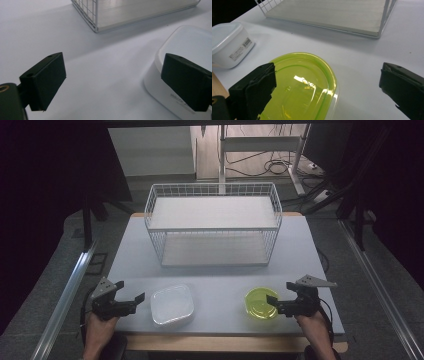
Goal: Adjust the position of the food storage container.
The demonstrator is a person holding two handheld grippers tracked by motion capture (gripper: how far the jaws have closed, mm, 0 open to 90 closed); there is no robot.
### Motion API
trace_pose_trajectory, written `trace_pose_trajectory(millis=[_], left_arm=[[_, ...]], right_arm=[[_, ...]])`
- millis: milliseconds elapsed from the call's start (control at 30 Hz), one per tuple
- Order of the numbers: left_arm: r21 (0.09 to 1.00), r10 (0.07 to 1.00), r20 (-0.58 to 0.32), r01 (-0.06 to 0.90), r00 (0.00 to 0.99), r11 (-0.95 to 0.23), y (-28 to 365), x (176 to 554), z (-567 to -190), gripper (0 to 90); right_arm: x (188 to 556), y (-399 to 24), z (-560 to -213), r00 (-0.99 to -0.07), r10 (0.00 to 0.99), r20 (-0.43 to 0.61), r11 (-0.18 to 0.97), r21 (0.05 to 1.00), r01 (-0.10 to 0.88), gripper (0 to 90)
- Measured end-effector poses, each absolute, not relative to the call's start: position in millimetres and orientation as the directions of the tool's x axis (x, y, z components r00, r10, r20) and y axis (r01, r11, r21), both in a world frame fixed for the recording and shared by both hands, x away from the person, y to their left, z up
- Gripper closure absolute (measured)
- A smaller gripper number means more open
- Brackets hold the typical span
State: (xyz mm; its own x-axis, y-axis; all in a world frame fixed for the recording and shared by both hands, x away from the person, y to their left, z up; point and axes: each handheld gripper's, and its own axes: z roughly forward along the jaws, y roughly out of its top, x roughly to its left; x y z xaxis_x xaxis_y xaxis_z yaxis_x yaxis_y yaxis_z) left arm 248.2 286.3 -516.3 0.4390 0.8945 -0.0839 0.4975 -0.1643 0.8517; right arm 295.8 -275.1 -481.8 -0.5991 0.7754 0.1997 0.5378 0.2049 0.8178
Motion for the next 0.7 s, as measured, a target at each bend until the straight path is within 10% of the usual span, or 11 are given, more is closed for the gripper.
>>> trace_pose_trajectory(millis=[700], left_arm=[[0.838, 0.878, -0.089, 0.511, 0.471, -0.189, 281, 247, -514, 7.8]], right_arm=[[293, -262, -479, -0.600, 0.788, 0.137, 0.296, 0.770, 0.566, 7.6]])
